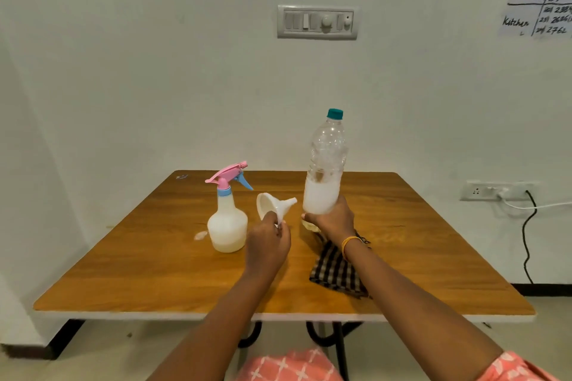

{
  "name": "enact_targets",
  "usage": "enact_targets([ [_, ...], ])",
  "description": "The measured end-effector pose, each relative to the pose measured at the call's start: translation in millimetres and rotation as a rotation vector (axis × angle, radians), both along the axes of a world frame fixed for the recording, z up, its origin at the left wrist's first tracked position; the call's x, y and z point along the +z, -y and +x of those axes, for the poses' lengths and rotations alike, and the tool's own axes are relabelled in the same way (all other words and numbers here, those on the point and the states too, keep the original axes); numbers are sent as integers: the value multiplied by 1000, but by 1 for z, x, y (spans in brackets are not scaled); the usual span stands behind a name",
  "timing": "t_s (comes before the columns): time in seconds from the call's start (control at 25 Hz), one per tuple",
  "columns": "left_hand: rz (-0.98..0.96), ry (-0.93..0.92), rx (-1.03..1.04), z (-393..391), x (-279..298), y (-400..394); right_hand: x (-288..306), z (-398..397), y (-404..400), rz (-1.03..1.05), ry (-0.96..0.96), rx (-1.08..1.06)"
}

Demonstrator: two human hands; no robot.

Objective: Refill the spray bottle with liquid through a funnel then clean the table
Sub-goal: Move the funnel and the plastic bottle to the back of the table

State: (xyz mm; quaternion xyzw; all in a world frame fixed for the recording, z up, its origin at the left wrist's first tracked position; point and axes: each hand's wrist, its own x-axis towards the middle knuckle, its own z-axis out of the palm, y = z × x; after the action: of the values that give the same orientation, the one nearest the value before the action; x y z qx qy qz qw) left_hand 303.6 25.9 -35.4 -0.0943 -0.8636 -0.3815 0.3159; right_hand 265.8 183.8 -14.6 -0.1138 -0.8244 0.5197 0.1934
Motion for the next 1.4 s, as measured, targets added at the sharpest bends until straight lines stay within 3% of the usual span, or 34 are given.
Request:
enact_targets([
  [0.32, 101, 249, 91, -183, -10, -69, -16, -135, -53, 32, 42, -32],
  [0.48, 135, 272, 142, -280, -26, -83, -27, -225, -71, 79, 21, -30],
  [0.72, 95, 300, 294, -356, -45, -92, -39, -315, -92, 111, -20, -34],
  [0.88, 12, 366, 334, -363, -49, -97, -45, -321, -99, 78, 5, -20],
  [1.0, 66, 456, 274, -348, -41, -101, -49, -302, -98, 99, 105, -19],
  [1.16, 103, 486, 121, -288, -30, -96, -37, -239, -82, 120, 244, -36],
  [1.4, 102, 491, -85, -164, -6, -61, -6, -121, -36, 8, 147, 98],
])
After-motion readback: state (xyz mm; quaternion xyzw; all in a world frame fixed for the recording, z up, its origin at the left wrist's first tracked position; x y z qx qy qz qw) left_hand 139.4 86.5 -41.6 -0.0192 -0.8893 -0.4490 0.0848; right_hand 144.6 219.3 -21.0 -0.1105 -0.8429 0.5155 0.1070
